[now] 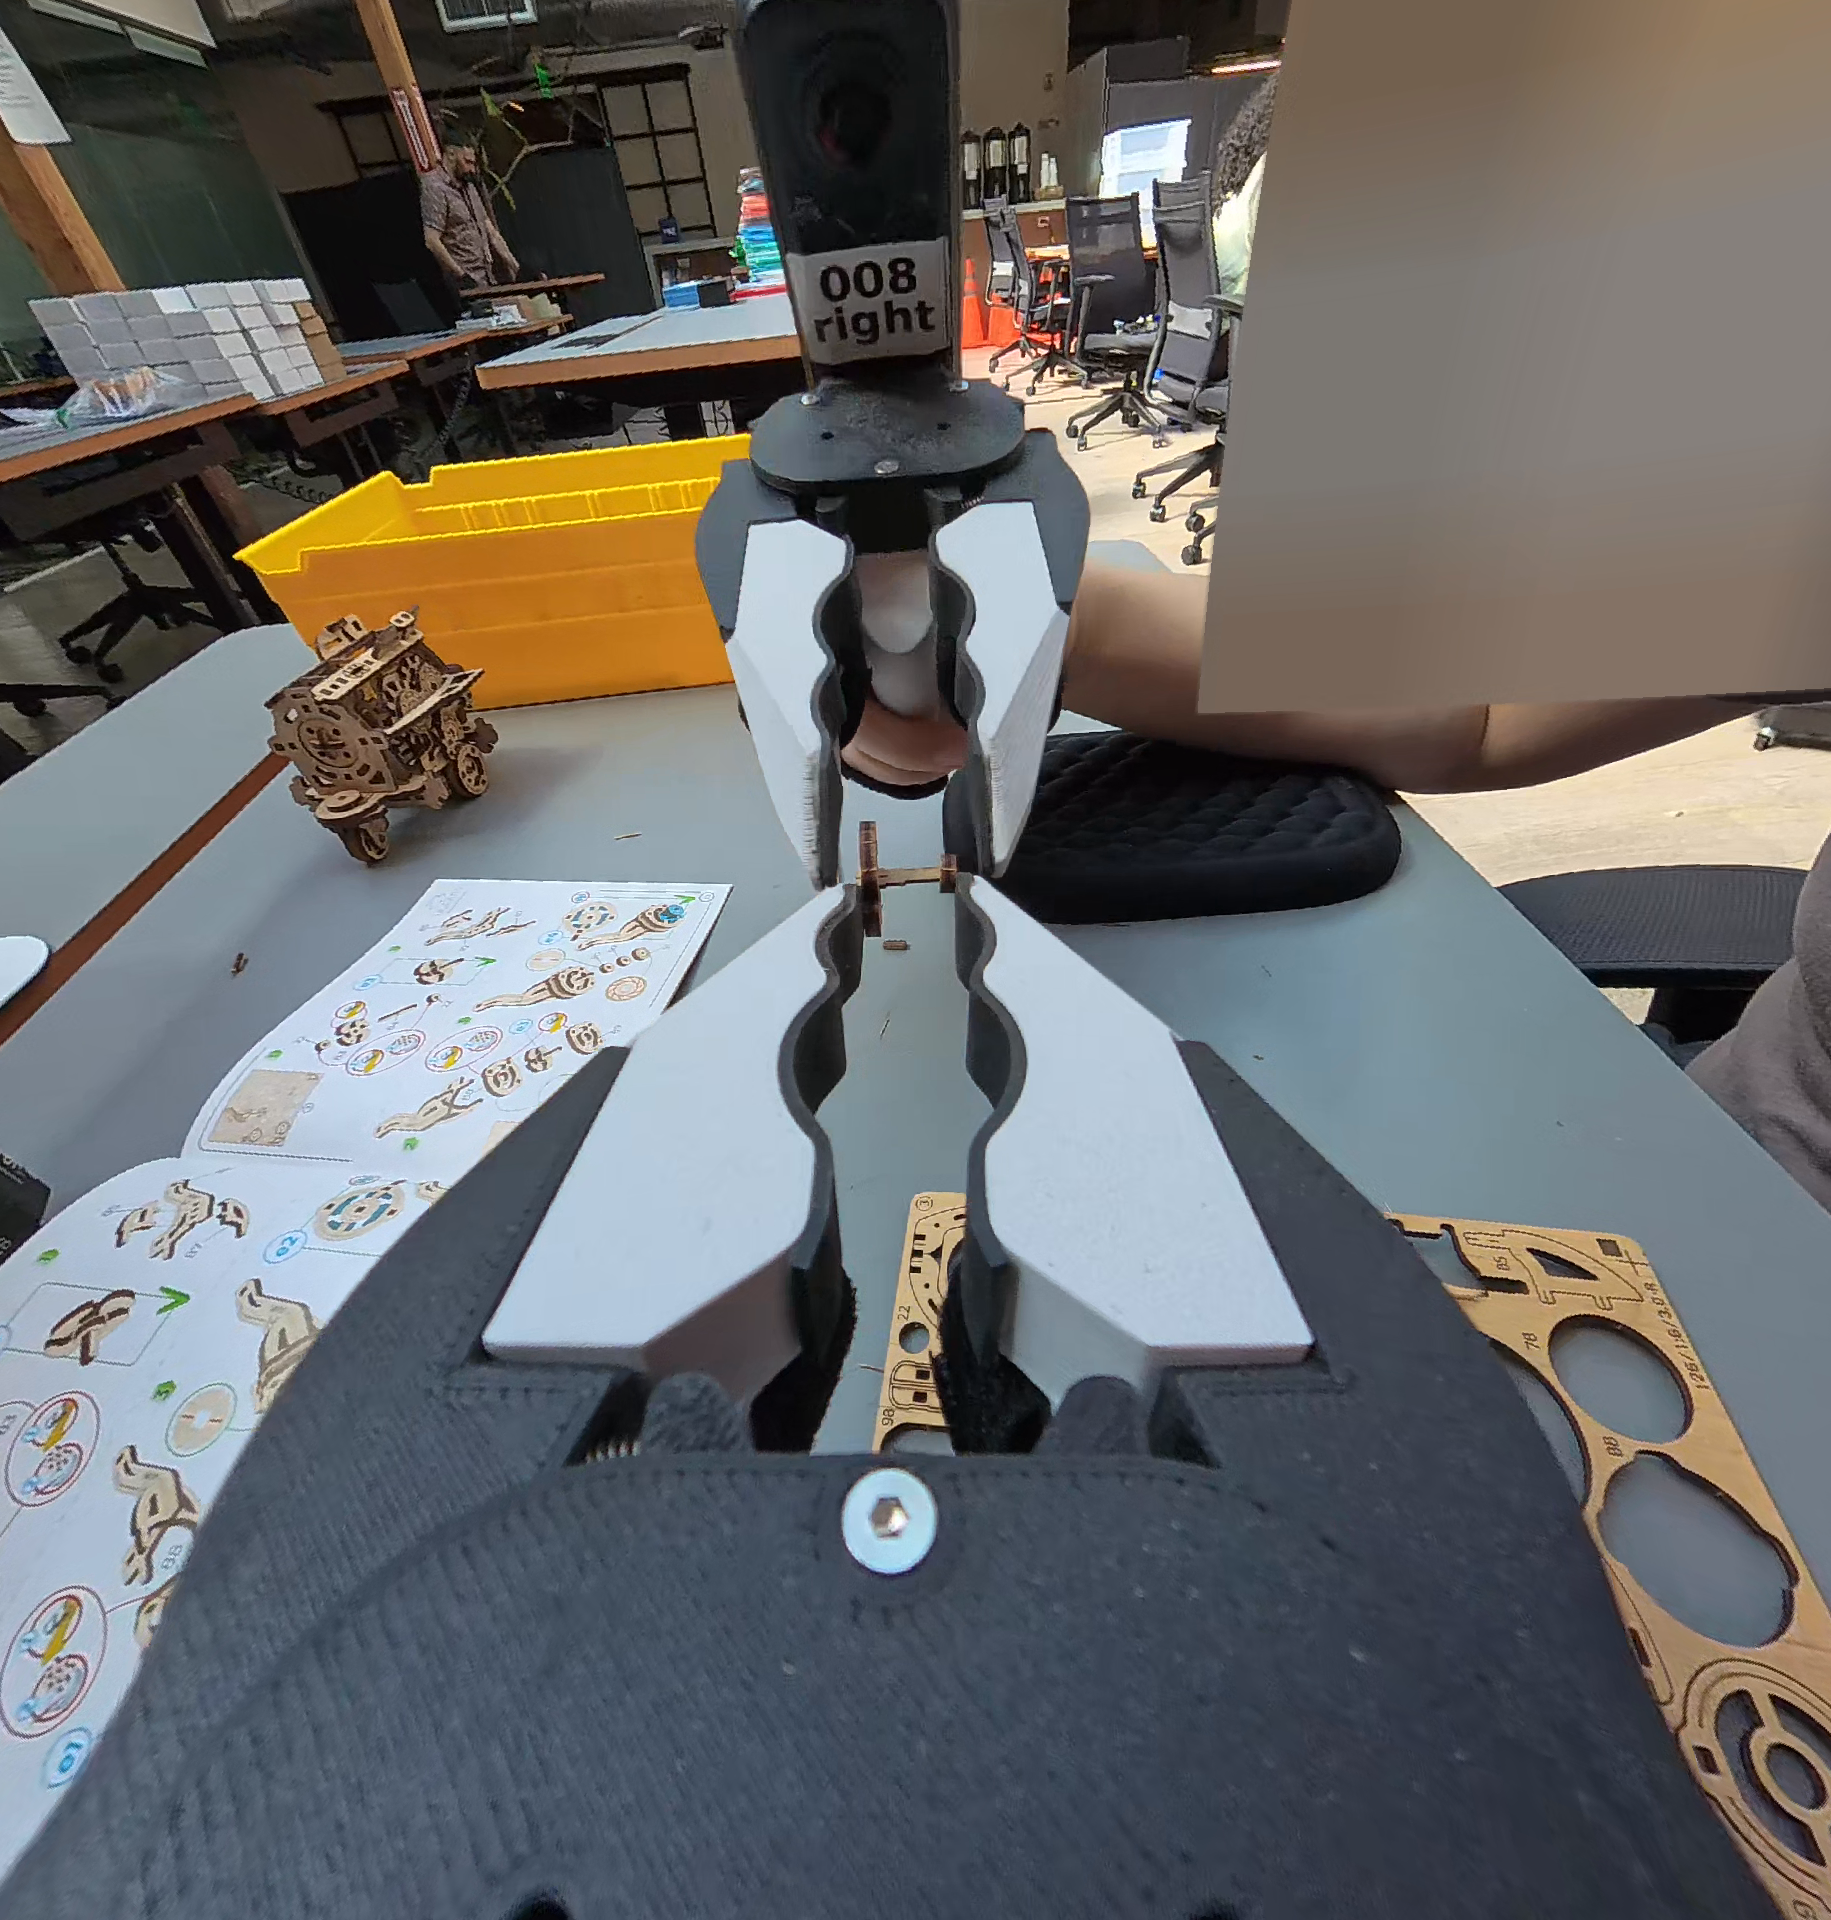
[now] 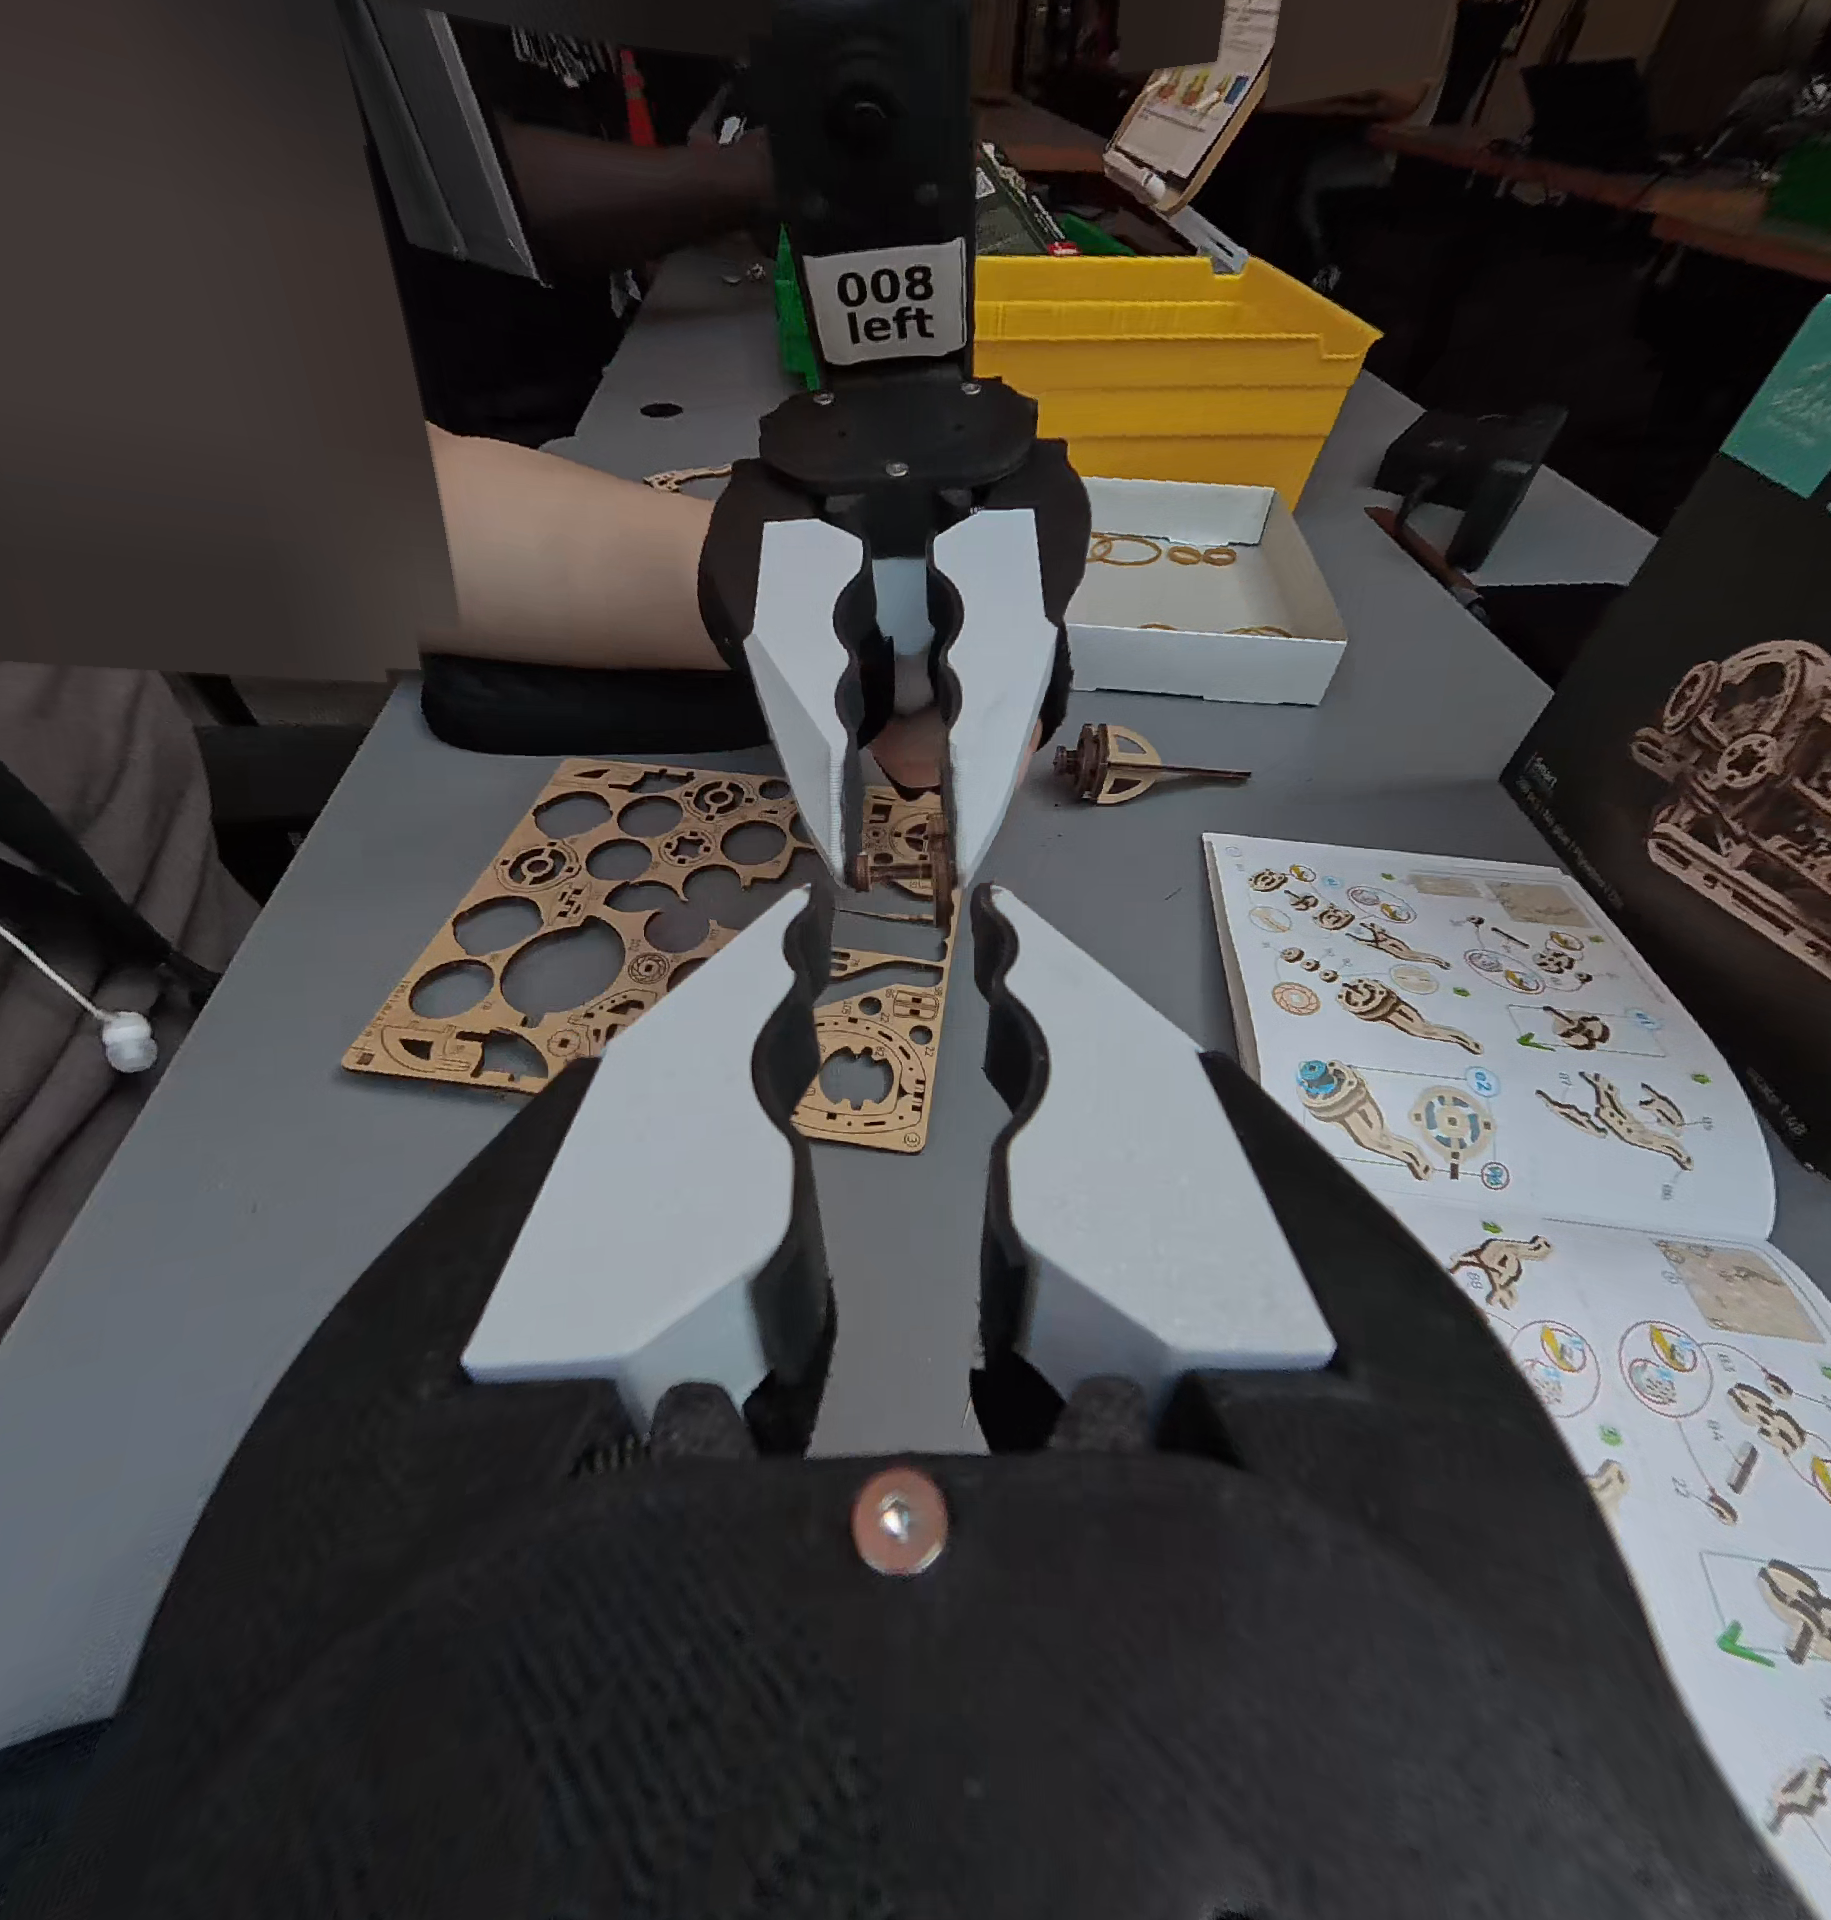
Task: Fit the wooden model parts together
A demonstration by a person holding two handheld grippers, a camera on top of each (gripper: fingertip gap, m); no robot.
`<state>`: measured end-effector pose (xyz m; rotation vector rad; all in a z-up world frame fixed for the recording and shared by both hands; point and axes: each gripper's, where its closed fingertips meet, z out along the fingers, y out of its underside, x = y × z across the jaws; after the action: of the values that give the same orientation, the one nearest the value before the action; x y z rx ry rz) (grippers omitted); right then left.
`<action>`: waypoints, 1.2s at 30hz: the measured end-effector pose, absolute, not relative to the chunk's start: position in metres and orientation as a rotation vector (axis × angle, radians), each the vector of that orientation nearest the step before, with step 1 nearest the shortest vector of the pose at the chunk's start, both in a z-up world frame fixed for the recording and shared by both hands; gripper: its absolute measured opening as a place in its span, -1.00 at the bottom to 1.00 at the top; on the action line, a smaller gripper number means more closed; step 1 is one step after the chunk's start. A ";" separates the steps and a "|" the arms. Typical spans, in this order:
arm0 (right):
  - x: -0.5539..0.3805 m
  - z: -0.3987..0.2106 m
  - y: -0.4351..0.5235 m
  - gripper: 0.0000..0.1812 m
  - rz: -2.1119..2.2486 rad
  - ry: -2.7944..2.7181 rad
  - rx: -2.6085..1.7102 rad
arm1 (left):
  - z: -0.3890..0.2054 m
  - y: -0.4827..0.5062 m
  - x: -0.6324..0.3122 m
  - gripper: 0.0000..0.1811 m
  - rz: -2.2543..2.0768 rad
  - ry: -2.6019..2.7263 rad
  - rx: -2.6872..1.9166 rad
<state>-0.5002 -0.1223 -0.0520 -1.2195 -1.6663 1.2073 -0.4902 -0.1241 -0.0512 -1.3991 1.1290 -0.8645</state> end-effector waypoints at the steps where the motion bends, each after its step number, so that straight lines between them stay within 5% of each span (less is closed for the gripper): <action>1: -0.502 -0.054 -0.123 -0.75 1.174 -1.680 -1.209 | -0.052 -0.123 -0.490 -0.83 -0.856 1.131 -1.400; 36: -0.500 -0.043 -0.123 -0.90 1.122 -1.641 -1.115 | -0.045 -0.124 -0.491 -0.90 -0.674 1.169 -1.297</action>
<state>-0.5003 -0.1231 -0.0428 -1.1149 -1.6407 1.1219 -0.4914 -0.1244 -0.0453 -1.2971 1.1694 -0.6740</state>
